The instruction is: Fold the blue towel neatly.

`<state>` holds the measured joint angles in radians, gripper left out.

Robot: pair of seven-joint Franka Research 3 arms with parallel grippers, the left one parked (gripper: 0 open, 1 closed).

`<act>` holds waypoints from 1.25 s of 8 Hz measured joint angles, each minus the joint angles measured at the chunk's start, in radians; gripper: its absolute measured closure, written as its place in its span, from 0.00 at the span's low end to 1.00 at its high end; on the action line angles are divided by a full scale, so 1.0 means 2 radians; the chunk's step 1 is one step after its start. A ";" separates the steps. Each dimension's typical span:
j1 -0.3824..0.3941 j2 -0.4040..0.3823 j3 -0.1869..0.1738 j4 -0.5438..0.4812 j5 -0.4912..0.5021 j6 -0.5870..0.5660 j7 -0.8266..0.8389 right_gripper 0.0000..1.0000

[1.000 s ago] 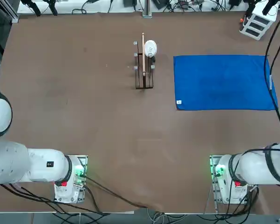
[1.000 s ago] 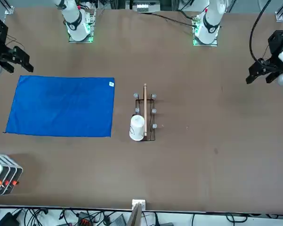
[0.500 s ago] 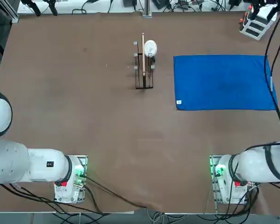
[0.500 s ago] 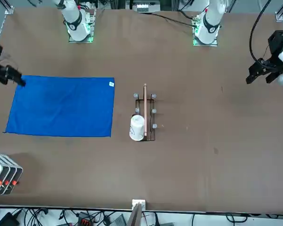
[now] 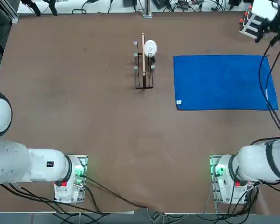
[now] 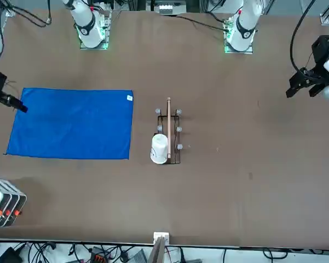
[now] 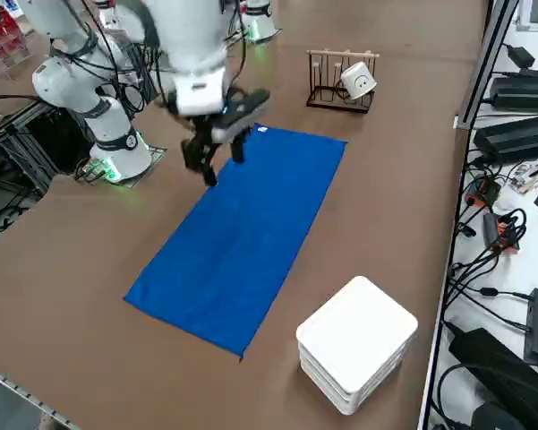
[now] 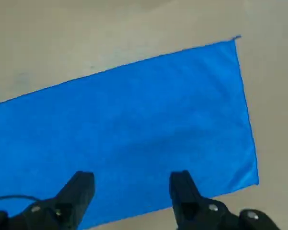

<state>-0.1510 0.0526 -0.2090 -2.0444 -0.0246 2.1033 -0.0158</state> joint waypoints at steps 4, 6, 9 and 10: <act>-0.114 0.058 -0.001 -0.076 0.000 0.122 0.001 0.06; -0.157 0.079 -0.001 -0.079 0.000 0.134 0.001 0.13; -0.190 0.095 0.000 -0.096 0.000 0.142 -0.001 0.19; -0.200 0.106 0.000 -0.100 0.000 0.153 -0.002 0.21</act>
<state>-0.5501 0.2646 -0.2090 -2.2439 -0.0241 2.4087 -0.0193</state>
